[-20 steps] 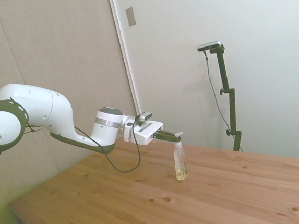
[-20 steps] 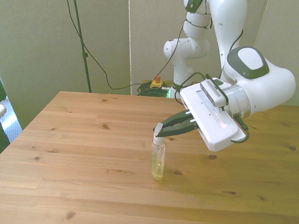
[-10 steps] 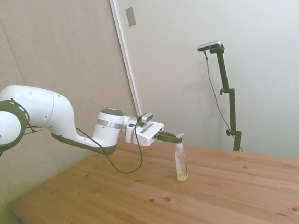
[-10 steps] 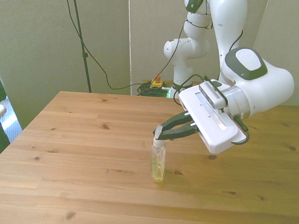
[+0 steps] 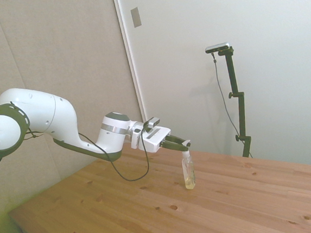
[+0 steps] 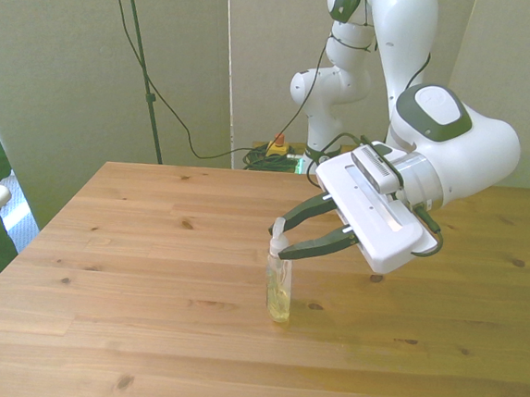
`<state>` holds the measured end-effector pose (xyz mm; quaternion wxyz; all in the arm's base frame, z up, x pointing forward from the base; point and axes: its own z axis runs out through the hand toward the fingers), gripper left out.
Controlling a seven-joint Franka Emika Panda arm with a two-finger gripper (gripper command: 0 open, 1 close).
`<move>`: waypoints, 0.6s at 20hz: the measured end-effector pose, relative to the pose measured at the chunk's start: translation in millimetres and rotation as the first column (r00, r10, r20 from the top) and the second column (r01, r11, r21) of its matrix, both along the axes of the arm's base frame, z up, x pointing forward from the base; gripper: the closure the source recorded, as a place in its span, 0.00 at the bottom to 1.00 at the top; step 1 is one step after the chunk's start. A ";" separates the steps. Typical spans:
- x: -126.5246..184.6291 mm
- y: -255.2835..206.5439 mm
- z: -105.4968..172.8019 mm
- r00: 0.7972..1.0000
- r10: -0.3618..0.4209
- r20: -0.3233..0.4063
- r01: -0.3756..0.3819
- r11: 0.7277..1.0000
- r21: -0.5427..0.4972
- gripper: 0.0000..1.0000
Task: Stand the sanitizer
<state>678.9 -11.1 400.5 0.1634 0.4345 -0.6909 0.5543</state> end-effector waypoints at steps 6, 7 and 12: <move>-0.6 -1.1 -0.6 1.000 0.004 0.003 -0.004 1.000 0.013 0.00; -0.8 -1.3 -0.3 1.000 0.007 0.004 -0.007 1.000 0.015 0.00; -11.8 -4.0 7.2 0.998 0.053 0.016 -0.054 0.996 0.066 0.00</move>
